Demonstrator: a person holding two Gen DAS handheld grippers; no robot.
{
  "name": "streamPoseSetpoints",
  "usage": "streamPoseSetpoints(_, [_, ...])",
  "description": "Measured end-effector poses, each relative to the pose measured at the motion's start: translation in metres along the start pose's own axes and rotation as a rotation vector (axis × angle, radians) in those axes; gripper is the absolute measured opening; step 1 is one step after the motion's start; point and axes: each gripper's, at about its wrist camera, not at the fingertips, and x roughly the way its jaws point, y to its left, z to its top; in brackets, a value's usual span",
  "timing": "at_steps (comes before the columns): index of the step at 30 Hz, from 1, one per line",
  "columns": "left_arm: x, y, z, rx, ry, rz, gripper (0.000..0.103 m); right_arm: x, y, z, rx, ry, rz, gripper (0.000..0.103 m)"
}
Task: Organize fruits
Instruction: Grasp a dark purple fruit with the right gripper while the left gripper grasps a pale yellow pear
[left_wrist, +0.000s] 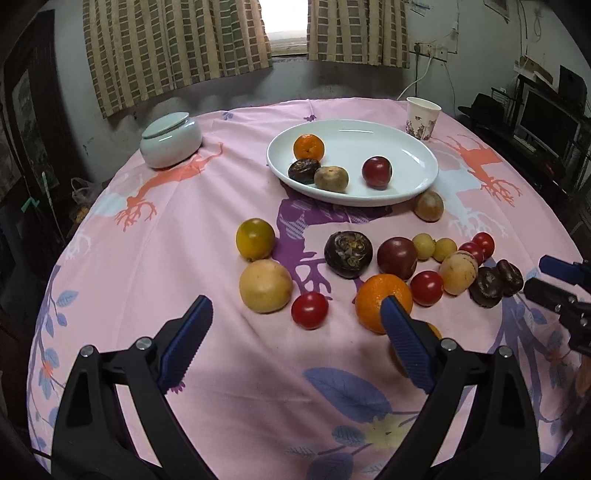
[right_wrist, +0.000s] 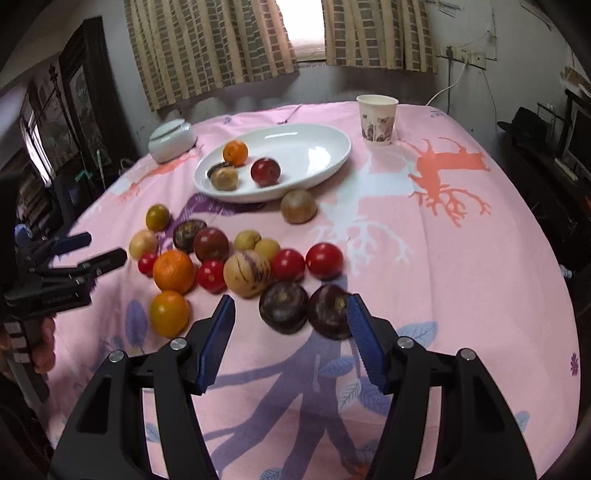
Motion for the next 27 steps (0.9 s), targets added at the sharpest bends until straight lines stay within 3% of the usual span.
streamPoseSetpoints(15, [0.027, 0.034, -0.009, -0.132, 0.027, -0.041, 0.096, 0.044, -0.023, -0.016, -0.012, 0.136, -0.152, 0.063])
streamPoseSetpoints(19, [0.022, 0.033, -0.01, -0.138, -0.009, -0.023, 0.096, 0.051, -0.021, -0.008, -0.025, 0.146, -0.19, 0.063])
streamPoseSetpoints(23, [0.026, 0.03, -0.012, -0.125, 0.011, -0.037, 0.097, 0.058, -0.016, 0.0, -0.046, 0.145, -0.218, 0.063])
streamPoseSetpoints(24, [0.028, 0.029, -0.013, -0.122, 0.016, -0.037, 0.097, 0.058, -0.016, 0.0, -0.042, 0.14, -0.213, 0.058])
streamPoseSetpoints(25, [0.029, 0.029, -0.013, -0.121, 0.018, -0.038, 0.097, 0.058, -0.016, 0.0, -0.036, 0.131, -0.194, 0.045])
streamPoseSetpoints(27, [0.031, 0.028, -0.014, -0.116, 0.027, -0.04, 0.097, 0.057, -0.013, -0.002, -0.043, 0.113, -0.177, 0.042])
